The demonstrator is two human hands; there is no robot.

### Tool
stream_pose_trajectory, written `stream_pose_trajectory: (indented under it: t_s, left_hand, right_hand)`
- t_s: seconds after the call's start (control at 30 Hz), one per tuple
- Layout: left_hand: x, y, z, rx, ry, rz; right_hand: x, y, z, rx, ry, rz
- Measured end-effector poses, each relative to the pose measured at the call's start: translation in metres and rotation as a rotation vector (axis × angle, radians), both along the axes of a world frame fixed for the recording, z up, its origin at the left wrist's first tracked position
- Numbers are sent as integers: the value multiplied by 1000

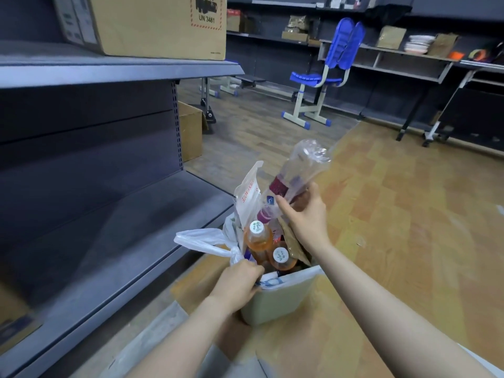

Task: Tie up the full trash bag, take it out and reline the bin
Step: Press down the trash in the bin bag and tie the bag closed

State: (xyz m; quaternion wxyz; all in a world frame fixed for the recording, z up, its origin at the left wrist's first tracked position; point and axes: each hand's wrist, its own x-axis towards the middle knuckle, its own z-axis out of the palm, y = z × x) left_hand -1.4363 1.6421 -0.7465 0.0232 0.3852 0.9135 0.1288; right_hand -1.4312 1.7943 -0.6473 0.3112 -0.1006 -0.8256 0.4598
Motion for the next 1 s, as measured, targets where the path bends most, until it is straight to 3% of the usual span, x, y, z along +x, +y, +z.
stream_pose_trajectory:
  t_s: [0.3, 0.43, 0.57, 0.63, 0.7, 0.8, 0.87, 0.93, 1.0]
  left_hand:
    - [2, 2, 9, -8, 13, 3]
    - [1, 1, 8, -65, 71, -16]
    - [-5, -7, 2, 185, 432, -85]
    - [-7, -2, 3, 420, 603, -36]
    - [-8, 4, 11, 520, 699, 49]
    - [-13, 8, 9, 472, 609, 213]
    - [-16, 9, 0, 409, 474, 236]
    - [-17, 9, -6, 367, 379, 217]
    - [-18, 8, -10, 363, 352, 200]
  right_hand:
    - [-54, 0, -15, 373, -283, 15]
    - [-60, -6, -25, 668, -383, 104]
    - [-53, 16, -46, 645, -506, 90]
    - [-56, 26, -50, 712, -593, 86]
    - [-57, 31, -48, 662, -567, 162]
    - [-54, 22, -37, 524, -313, 337]
    - [-55, 14, -32, 655, -216, 339]
    - [-60, 9, -35, 737, -311, 267]
    - [-63, 9, -46, 679, -388, 215]
